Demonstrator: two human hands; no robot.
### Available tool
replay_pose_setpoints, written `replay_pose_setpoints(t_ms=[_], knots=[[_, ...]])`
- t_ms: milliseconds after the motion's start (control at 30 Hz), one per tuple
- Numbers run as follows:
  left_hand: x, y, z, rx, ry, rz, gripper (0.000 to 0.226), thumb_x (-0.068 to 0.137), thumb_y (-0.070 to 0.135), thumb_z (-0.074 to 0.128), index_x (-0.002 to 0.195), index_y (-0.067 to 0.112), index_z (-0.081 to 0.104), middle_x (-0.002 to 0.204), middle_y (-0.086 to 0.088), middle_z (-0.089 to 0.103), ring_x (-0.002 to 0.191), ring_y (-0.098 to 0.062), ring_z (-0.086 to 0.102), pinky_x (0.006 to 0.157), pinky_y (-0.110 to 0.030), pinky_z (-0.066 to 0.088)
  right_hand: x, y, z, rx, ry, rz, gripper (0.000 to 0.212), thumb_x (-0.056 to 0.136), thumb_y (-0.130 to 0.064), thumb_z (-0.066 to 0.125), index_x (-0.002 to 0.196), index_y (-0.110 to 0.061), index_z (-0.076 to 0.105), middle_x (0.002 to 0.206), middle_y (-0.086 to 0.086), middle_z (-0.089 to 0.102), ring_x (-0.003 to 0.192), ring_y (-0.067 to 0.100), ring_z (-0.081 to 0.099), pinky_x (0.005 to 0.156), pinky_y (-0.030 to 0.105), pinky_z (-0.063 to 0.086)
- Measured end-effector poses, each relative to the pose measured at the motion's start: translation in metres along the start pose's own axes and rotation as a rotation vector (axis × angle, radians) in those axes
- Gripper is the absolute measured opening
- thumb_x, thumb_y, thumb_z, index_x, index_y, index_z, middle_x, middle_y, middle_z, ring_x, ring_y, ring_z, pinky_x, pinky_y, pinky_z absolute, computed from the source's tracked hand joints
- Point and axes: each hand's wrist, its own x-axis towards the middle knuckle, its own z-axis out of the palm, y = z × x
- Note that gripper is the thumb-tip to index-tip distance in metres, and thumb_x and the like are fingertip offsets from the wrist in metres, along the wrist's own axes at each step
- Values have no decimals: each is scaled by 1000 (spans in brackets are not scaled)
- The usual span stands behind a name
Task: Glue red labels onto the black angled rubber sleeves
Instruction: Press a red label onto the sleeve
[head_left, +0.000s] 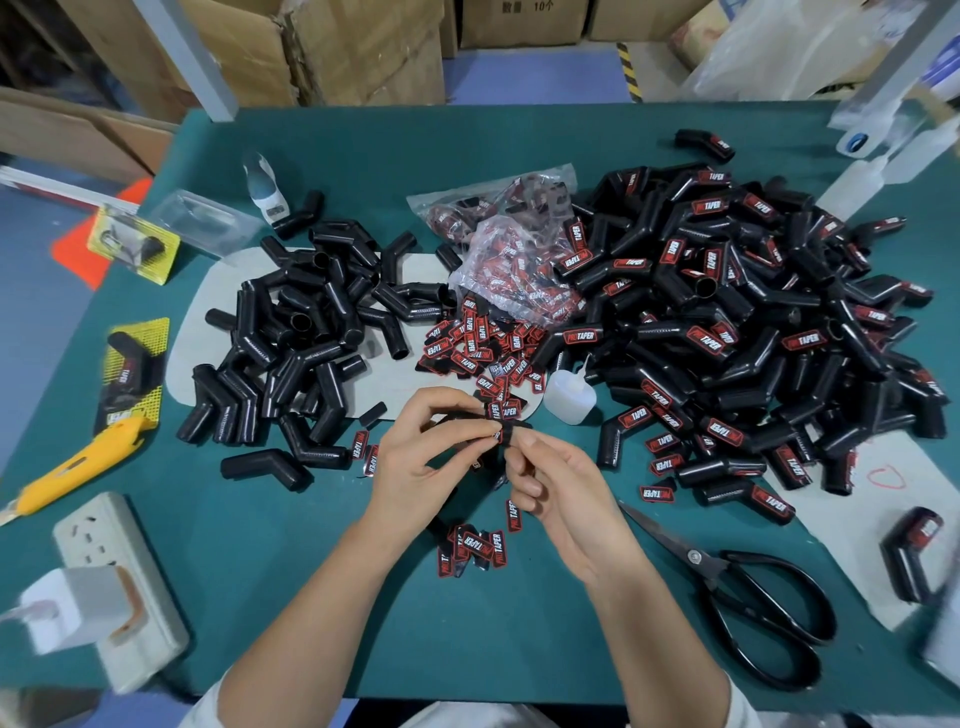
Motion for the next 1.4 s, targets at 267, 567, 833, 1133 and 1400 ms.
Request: replay_pose_setpoints(t_ms=[267,567,833,1133,1400], knots=[[-1,-4,-1,88,10,99,12,97,18,79,108,13,81,120,0,66,108,-18,70,93,-34,56,-1,1,1,26,-23,15,26,109,-24,54,87,-12,62,79,-4,52,62,7,34,55,18,33],[2,-5,-3,195,-10,167,13,99,17,77,106,7,83,112,-7,71,99,-23,72,82,-42,60,0,3,-1,33,-61,-3,21,106,-25,55,94,-12,64,81,-3,51,63,8,33,56,19,32],[3,-6,-5,167,-34,173,14,100,17,76,106,6,81,112,-5,68,99,-22,70,83,-40,58,0,3,-2,18,-80,-1,29,99,-33,58,111,-7,62,81,-3,50,63,8,33,56,19,33],[5,0,-6,98,-65,80,16,98,19,74,102,6,81,113,4,63,102,-20,68,89,-37,56,-1,1,-2,-22,-73,0,22,108,-28,54,109,-7,61,81,-3,48,63,8,31,56,19,31],[7,7,-7,70,-75,50,16,96,18,73,100,4,81,110,1,64,101,-21,68,91,-36,55,0,2,-4,-18,-97,-10,25,100,-33,57,104,-9,60,80,-3,48,63,9,30,57,20,29]])
